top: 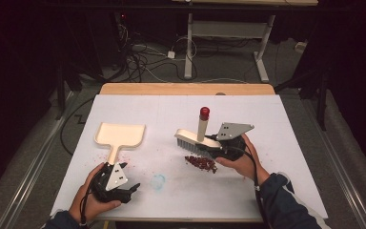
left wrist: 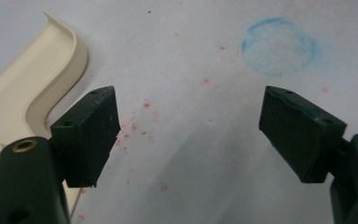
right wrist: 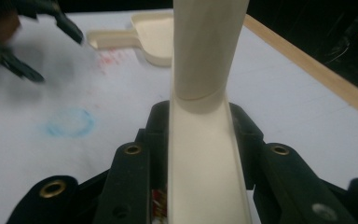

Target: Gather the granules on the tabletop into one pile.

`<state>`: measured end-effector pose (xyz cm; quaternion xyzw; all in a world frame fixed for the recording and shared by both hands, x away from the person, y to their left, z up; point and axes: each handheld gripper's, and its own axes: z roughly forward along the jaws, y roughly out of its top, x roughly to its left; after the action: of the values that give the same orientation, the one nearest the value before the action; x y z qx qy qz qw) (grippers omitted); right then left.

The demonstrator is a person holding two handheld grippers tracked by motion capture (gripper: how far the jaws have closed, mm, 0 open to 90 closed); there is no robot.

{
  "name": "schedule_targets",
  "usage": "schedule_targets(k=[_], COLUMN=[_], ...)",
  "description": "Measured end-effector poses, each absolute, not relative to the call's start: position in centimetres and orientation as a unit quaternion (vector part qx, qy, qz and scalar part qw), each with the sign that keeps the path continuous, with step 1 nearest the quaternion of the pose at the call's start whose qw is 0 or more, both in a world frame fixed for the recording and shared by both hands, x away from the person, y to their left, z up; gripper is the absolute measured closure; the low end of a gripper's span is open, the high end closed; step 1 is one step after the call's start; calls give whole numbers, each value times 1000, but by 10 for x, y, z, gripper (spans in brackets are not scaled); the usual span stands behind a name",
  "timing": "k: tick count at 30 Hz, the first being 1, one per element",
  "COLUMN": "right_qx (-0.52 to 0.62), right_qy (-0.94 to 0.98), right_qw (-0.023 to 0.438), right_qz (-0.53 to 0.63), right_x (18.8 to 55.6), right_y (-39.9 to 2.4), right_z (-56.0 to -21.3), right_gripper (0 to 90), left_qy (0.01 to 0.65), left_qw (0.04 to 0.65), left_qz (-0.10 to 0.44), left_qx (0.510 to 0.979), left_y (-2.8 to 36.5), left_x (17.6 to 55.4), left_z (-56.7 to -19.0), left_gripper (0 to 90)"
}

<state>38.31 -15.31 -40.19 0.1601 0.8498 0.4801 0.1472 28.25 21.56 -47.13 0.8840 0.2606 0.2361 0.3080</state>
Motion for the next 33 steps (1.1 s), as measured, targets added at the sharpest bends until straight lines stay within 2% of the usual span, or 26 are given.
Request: schedule_targets(k=[8, 11, 17, 25, 33], right_qx=[279, 311, 376, 451, 452], right_qy=[811, 802, 789, 751, 743], right_qw=[76, 76, 108, 101, 104], right_qz=[508, 504, 474, 471, 482], right_x=[351, 346, 350, 350, 341], right_y=[-120, -111, -115, -148, -160], right_z=[-414, -426, -444, -450, -442], right_gripper=[675, 675, 675, 674, 675], left_qy=[259, 259, 258, 254, 252], left_qw=[308, 308, 299, 295, 295], left_qz=[236, 236, 240, 243, 241], left_qx=[885, 885, 887, 888, 889], left_y=[216, 216, 216, 214, 214], left_x=[281, 281, 281, 280, 279], left_z=[-471, -471, -471, -471, -471], left_gripper=[197, 197, 197, 197, 198])
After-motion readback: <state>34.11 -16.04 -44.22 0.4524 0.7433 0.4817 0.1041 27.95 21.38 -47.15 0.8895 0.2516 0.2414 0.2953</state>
